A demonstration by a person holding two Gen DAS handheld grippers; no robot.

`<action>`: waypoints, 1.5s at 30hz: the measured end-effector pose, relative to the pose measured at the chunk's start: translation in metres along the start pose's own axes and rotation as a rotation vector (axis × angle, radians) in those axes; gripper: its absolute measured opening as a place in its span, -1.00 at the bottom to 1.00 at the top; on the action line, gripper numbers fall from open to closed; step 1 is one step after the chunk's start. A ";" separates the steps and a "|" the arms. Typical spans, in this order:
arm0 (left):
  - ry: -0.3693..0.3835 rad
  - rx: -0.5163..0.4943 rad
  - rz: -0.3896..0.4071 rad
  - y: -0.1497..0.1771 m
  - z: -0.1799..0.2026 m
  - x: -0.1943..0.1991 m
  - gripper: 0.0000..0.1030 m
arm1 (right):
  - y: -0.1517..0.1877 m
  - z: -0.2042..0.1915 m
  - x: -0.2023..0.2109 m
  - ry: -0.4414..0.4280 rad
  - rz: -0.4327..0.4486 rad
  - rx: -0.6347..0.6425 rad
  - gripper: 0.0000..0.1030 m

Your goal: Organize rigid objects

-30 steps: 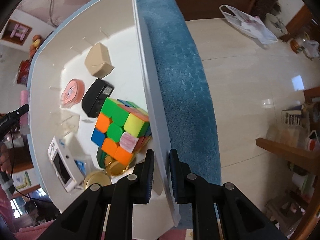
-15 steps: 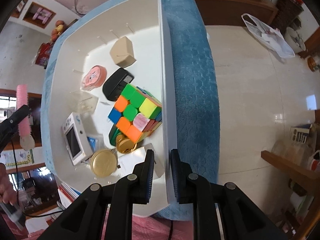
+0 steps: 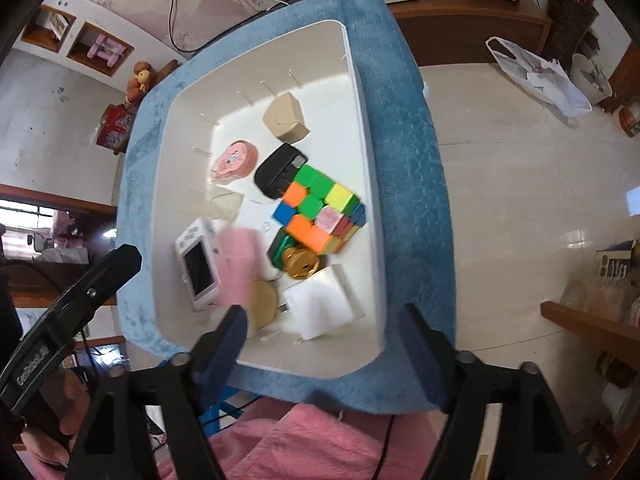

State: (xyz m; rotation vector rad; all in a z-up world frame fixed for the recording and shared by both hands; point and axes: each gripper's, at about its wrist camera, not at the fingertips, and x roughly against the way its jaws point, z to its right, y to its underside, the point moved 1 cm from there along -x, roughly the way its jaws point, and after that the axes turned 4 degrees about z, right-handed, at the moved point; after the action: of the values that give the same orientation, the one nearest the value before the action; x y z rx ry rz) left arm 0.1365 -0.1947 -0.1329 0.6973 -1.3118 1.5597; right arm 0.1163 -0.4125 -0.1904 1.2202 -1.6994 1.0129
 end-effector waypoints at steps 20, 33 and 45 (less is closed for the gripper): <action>-0.072 0.012 0.140 0.015 -0.083 0.096 0.87 | 0.041 -0.118 0.047 0.100 0.208 0.019 0.99; -0.108 -0.037 0.271 0.026 -0.109 0.151 0.97 | 0.088 -0.187 0.078 0.178 0.423 0.124 0.99; -0.298 -0.059 0.356 0.039 -0.085 0.163 0.99 | 0.087 -0.182 0.082 0.175 0.408 0.179 0.99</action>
State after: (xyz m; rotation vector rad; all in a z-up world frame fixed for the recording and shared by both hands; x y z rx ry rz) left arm 0.0498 -0.0636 -0.0295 0.7057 -1.7725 1.7344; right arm 0.0409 -0.2535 -0.0622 0.8745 -1.7847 1.4984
